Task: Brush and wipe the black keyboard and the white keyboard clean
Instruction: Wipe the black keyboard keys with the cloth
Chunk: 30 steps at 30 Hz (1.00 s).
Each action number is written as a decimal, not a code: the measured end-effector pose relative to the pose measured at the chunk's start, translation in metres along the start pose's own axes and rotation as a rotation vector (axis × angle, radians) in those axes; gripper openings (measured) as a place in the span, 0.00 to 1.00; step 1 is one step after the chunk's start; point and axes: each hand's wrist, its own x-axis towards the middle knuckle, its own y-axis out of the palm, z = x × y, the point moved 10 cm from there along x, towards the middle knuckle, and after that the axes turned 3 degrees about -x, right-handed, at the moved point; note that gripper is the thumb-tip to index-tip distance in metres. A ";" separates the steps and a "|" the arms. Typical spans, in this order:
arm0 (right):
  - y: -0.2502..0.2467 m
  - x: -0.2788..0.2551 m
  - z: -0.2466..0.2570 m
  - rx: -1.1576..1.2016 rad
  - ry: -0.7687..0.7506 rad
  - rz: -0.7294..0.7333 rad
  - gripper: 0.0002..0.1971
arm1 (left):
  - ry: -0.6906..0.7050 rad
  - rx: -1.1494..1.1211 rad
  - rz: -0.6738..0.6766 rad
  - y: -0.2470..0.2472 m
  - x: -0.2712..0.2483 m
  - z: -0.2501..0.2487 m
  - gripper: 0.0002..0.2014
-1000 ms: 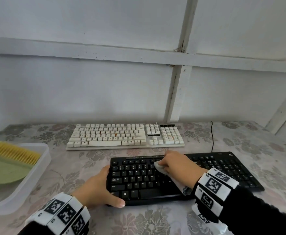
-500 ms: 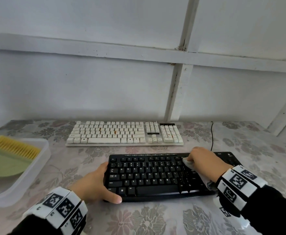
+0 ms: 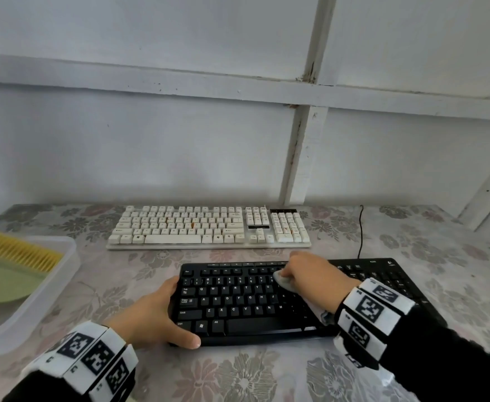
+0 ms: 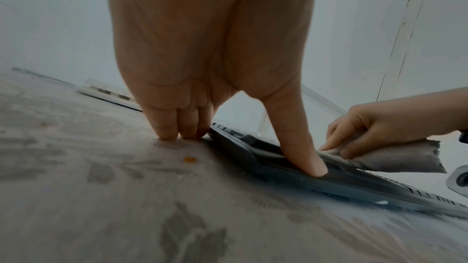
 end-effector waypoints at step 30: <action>-0.002 -0.017 -0.070 -0.055 0.147 0.048 0.19 | 0.021 -0.019 0.018 0.001 0.000 -0.001 0.69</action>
